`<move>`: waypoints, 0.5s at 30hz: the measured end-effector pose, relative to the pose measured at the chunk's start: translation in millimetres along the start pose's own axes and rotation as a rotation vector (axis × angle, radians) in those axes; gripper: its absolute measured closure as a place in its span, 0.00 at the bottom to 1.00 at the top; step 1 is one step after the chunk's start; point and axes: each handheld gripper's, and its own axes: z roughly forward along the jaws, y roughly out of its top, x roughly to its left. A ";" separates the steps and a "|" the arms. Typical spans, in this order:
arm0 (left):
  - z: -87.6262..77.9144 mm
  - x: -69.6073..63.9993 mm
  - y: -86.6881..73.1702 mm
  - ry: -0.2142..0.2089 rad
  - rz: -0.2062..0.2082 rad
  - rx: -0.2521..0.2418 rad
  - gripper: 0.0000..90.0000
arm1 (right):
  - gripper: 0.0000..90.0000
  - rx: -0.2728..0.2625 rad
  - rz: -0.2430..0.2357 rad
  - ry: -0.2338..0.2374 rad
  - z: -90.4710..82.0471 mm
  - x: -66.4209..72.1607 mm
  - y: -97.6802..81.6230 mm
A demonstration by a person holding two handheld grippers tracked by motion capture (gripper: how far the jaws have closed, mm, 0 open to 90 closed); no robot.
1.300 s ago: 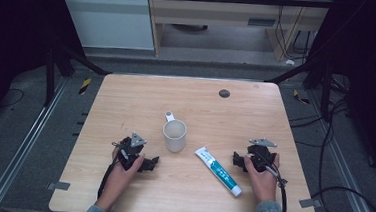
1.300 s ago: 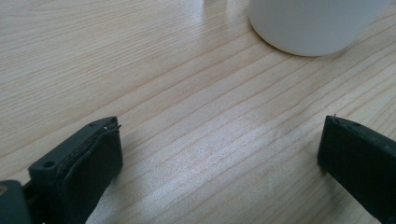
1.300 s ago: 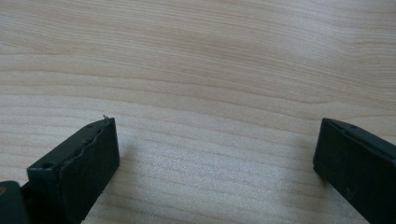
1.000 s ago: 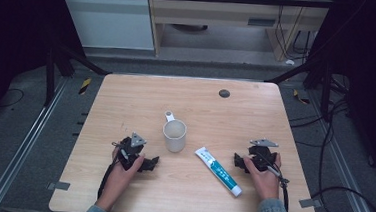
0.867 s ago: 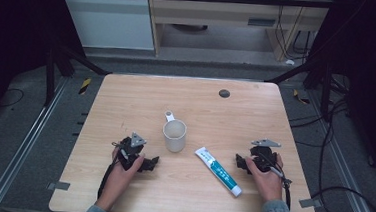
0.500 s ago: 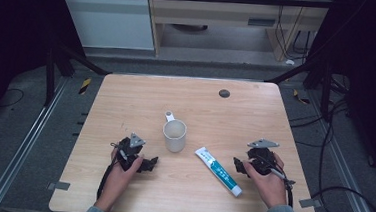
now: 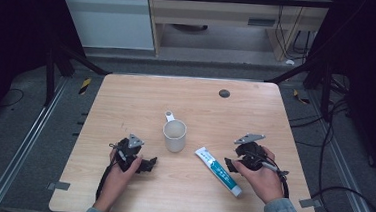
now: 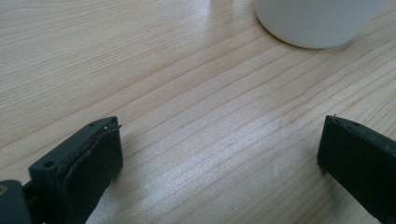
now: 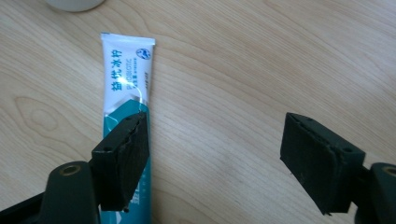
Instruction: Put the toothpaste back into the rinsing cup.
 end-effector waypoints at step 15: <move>0.0 0.0 0.0 0.000 0.000 0.000 0.00 | 0.29 0.042 -0.020 0.066 3.7 15.4 19.0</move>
